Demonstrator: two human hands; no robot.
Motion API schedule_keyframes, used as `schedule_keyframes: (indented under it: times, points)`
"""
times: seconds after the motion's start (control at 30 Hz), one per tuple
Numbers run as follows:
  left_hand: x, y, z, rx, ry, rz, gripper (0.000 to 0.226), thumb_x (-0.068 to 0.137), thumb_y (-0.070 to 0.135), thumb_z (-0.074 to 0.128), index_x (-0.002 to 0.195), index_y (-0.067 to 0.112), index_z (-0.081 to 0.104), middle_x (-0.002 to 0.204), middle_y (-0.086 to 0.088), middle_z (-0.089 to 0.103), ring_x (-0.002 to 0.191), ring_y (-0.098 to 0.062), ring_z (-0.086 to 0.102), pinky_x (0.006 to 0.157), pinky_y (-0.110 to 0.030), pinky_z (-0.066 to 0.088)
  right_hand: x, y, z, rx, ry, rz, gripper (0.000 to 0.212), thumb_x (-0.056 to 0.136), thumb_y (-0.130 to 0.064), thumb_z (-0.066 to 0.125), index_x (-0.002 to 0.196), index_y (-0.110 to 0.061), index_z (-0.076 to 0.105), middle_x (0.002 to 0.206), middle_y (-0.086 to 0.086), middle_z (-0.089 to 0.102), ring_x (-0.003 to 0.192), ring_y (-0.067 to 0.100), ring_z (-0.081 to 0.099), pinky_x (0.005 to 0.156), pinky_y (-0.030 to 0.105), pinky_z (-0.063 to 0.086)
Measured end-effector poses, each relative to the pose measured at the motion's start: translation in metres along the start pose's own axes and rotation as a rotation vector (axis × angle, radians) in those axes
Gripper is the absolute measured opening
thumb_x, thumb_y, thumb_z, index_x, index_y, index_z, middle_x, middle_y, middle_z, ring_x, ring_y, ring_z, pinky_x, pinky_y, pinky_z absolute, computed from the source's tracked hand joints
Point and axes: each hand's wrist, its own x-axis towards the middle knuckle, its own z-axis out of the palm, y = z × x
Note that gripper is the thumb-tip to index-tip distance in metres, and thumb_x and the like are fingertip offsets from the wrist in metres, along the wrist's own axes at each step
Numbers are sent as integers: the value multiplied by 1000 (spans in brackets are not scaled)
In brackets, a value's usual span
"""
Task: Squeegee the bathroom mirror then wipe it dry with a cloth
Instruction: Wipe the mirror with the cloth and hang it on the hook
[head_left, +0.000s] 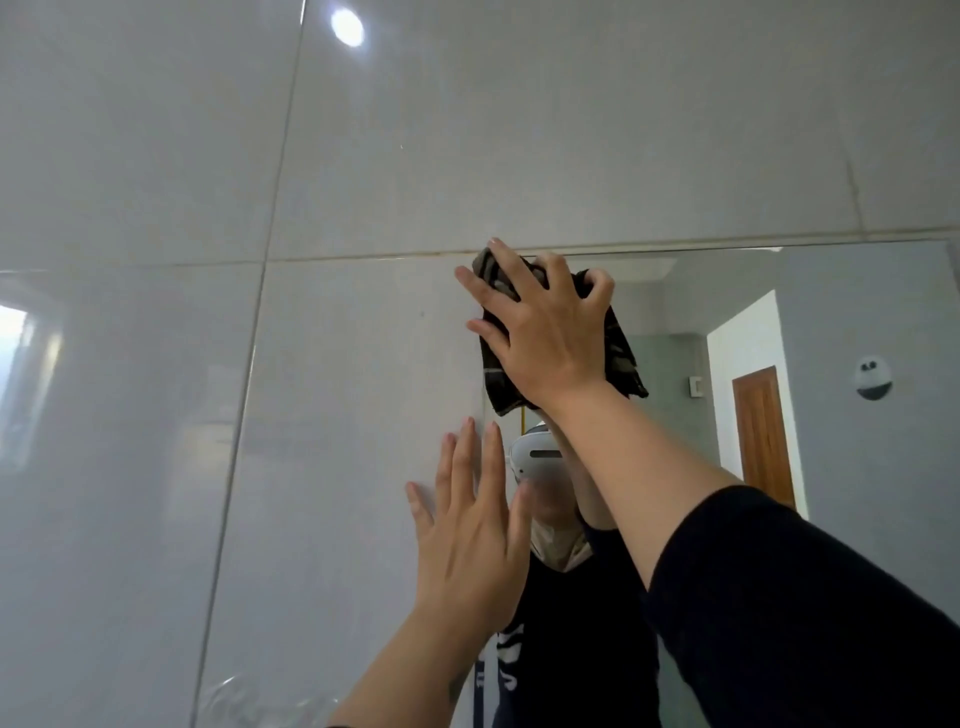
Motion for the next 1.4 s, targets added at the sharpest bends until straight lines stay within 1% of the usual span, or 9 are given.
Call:
schedule_keyframes:
  times: [0.4,0.53,0.7,0.9,1.03,1.1,1.2,1.3,1.4]
  points:
    - [-4,8,-3,25,-15,-34,74,69,73,-25,136,40,-32,147,17,-37,135,-5,-37,112,-53,-13,2,28,-7,-18,-74,67,47,89,-51,53,135,-42,47,146,-4,46,105,28,54,82,50,37]
    - [-4,17,-1,35,-16,-46,79,73,72,-20,141,32,-28,147,15,-38,138,-7,-33,114,-55,-8,-3,60,-17,-47,-102,132,42,91,-47,51,133,-41,49,145,-4,45,108,30,52,82,50,36]
    - [-2,25,2,67,-10,-87,77,86,67,2,146,25,-22,155,6,-28,143,-12,-22,115,-58,3,-18,109,-31,-87,-127,203,40,93,-47,49,132,-40,50,146,-3,44,110,32,51,84,50,37]
    - [-2,24,9,74,19,-91,85,86,70,18,143,28,-28,155,5,-28,145,-15,-17,115,-54,7,-37,173,-49,-116,-174,329,41,95,-47,46,135,-41,46,148,-1,41,114,37,45,85,51,38]
    - [-1,20,11,40,13,-81,87,82,76,19,137,33,-32,148,14,-36,143,-10,-21,117,-52,6,-52,214,-62,-119,-181,437,40,97,-48,42,136,-42,43,149,-1,38,114,40,41,86,50,37]
    - [-3,20,9,15,18,-56,91,79,81,17,142,33,-27,150,14,-34,143,-10,-21,117,-53,7,-58,234,-68,-130,-181,495,39,97,-49,39,136,-41,42,149,0,37,112,40,41,86,49,37]
    - [1,17,12,-88,26,-47,93,81,76,29,150,26,-7,159,4,-14,146,-17,-11,117,-56,7,-72,258,-76,-137,-163,630,40,97,-50,37,135,-40,42,148,1,38,111,40,40,85,49,37]
    - [8,7,18,-50,17,-32,94,76,85,15,144,35,-24,154,15,-29,144,-8,-16,115,-56,16,-89,256,-80,-151,-128,696,39,97,-49,38,134,-37,43,146,2,40,108,40,42,82,47,38]
    - [7,8,14,-15,-26,-63,100,69,91,10,144,35,-25,151,18,-32,143,-5,-20,116,-51,18,-96,234,-78,-151,-100,696,39,97,-47,39,134,-37,45,147,1,41,104,39,44,79,44,37]
